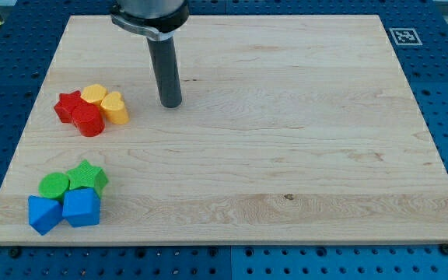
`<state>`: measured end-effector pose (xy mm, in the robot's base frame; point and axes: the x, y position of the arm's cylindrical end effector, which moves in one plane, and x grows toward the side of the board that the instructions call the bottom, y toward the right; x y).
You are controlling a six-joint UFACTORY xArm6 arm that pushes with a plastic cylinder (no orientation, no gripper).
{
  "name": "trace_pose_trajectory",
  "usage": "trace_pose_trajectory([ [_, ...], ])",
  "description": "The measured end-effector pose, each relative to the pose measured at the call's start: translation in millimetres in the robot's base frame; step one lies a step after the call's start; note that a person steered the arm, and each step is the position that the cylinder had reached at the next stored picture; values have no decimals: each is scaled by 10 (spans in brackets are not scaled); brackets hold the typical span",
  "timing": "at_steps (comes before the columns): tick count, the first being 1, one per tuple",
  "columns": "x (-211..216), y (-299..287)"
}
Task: Push the yellow blocks to the center of the board
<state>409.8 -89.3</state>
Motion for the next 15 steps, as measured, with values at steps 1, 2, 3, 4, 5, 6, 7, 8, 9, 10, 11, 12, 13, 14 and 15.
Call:
trace_pose_trajectory([
  [1,-173,-72],
  [2,-595,-278],
  [3,-679,-925],
  [4,-571,-1580],
  [5,-324,-2052],
  [6,-52,-2157],
  [7,149,-2078],
  [8,237,-2016],
  [9,237,-1946],
  [10,214,-1801],
  [11,134,-1626],
  [12,29,-1454],
  [13,-95,-1241],
  [14,-227,-1053],
  [15,-353,-790],
])
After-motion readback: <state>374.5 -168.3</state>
